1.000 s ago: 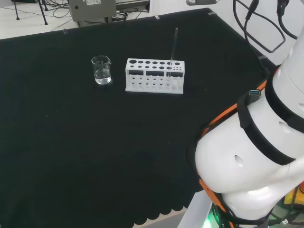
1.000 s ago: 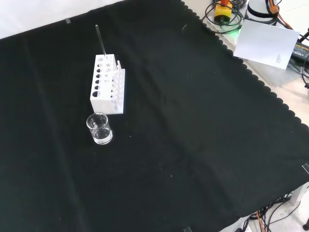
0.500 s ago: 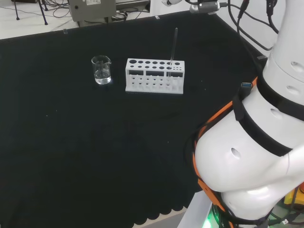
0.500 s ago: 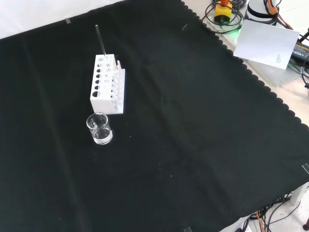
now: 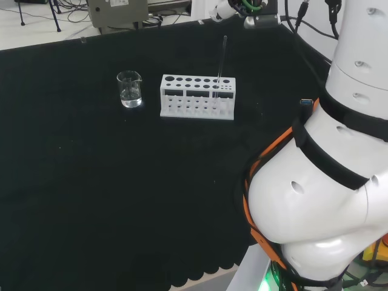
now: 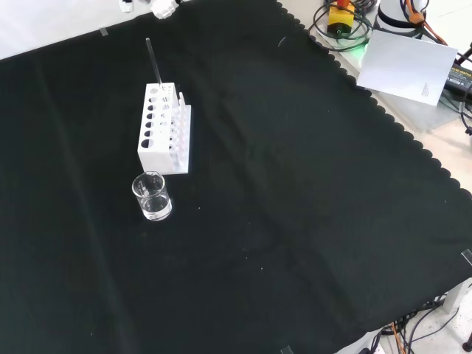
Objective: Take the glass rod from the white test tube rack.
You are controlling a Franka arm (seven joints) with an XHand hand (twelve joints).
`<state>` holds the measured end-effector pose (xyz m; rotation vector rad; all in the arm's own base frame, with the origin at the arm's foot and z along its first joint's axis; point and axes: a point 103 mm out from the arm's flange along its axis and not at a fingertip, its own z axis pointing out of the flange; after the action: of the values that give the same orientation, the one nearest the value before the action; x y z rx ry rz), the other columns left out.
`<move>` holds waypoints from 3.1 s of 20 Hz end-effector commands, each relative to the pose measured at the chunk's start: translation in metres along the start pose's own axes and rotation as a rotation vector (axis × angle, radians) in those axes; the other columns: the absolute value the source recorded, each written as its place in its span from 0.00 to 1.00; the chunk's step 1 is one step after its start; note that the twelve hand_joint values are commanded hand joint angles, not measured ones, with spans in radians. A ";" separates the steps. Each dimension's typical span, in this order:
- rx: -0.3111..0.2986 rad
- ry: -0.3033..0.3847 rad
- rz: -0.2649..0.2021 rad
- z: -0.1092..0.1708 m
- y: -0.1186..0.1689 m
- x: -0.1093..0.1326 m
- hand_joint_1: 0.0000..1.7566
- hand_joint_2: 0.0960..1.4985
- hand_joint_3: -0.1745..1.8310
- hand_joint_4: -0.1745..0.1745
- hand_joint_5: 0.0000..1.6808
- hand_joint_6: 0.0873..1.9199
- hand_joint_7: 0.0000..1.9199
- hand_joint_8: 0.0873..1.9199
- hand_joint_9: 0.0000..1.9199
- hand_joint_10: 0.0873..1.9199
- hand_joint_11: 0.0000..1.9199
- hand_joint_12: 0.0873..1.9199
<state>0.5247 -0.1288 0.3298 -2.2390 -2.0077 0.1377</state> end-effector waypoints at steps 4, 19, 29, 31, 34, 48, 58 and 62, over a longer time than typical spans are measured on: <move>0.021 -0.008 -0.006 0.016 0.011 -0.006 0.30 0.66 0.30 0.00 0.15 0.41 0.29 0.56 0.50 0.60 0.41 0.69; 0.053 0.017 -0.034 0.050 0.030 -0.014 0.32 0.66 0.31 0.00 0.18 0.43 0.33 0.57 0.58 0.65 0.56 0.67; 0.095 0.032 -0.033 0.070 0.024 -0.015 0.34 0.66 0.31 0.00 0.23 0.44 0.37 0.58 0.65 0.64 0.69 0.66; 0.098 0.036 -0.033 0.073 0.023 -0.015 0.35 0.66 0.31 0.00 0.23 0.44 0.38 0.58 0.67 0.63 0.72 0.65; 0.102 0.040 -0.043 0.076 0.024 -0.012 0.36 0.65 0.31 0.00 0.25 0.44 0.40 0.59 0.71 0.62 0.78 0.66; 0.127 0.024 -0.044 0.085 0.025 -0.013 0.40 0.65 0.31 0.00 0.27 0.44 0.43 0.62 0.79 0.60 0.87 0.67; 0.127 0.028 -0.063 0.086 0.023 -0.010 0.41 0.64 0.32 0.00 0.26 0.43 0.44 0.62 0.80 0.61 0.87 0.69; 0.124 0.030 -0.075 0.085 0.026 -0.003 0.41 0.63 0.32 0.00 0.26 0.43 0.44 0.63 0.80 0.62 0.88 0.69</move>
<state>0.5343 -0.1357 0.2412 -2.0831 -1.9966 0.2171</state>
